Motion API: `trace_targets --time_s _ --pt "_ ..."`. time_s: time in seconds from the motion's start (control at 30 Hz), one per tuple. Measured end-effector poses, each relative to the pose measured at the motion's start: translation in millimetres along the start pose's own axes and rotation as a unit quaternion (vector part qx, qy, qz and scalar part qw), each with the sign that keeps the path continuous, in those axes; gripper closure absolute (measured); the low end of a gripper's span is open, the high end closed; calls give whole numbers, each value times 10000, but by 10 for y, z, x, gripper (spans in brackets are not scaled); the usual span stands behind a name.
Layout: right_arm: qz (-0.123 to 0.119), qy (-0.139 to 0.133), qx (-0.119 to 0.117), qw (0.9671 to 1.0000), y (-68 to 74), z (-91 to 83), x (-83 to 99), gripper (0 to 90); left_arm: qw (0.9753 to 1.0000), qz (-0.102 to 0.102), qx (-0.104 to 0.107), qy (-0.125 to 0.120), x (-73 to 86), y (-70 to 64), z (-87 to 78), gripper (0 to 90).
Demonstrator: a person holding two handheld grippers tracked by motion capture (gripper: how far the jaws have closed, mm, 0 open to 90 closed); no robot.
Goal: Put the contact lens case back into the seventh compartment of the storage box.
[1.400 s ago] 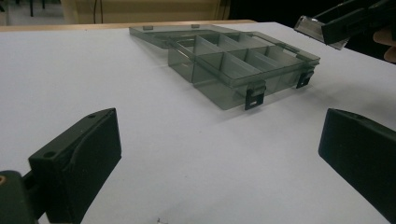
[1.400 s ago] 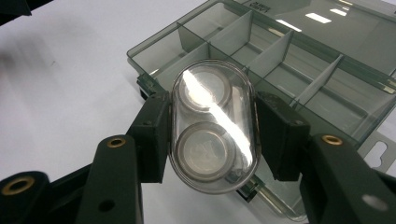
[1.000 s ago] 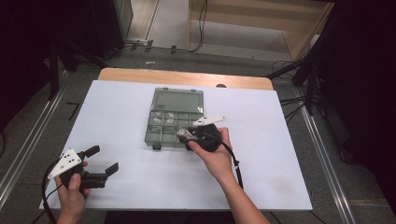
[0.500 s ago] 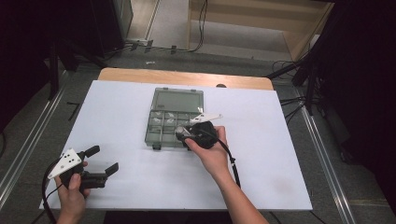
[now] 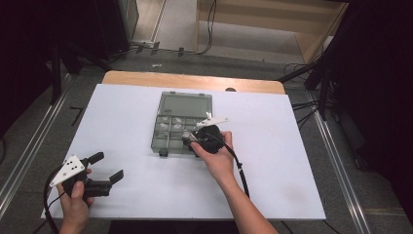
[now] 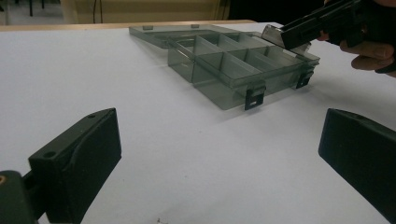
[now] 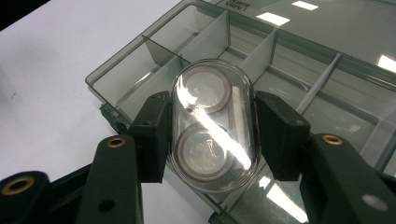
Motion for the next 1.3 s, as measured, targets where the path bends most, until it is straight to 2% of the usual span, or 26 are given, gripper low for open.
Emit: trace_targets --time_s 0.23,0.47,0.63,0.8,0.93,0.97,1.07,1.3 --pt "123 2 10 9999 0 51 17 464 10000 -16 4 -18 0 0 0 0" --pt "269 45 -80 9996 -1 86 38 463 10000 -18 6 -24 0 -1 0 0" --pt "314 45 -28 9995 -13 88 40 421 10000 -14 5 -13 0 0 1 0" --pt "206 25 74 9998 -25 74 29 421 10000 -13 3 -9 1 0 0 0" --pt "143 -90 127 9998 -25 57 7 529 10000 -3 4 1 1 -1 1 0" --pt "143 -90 127 9998 -25 57 7 529 10000 0 5 4 1 -1 1 0" --pt "21 -150 226 9996 -12 81 0 646 10000 3 5 10 3 -3 6 0" --pt "-13 -150 266 9995 -8 152 30 717 10000 1 11 21 3 -1 4 0"
Point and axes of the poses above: each handheld gripper's, and its own axes: z roughly forward along the jaws, x roughly out of its underside, y roughly to its left, the point moved 4 cm from there along z, roughly forward along the jaws, and after that the axes turned 10 degrees about -y, right-handed, at the moved point
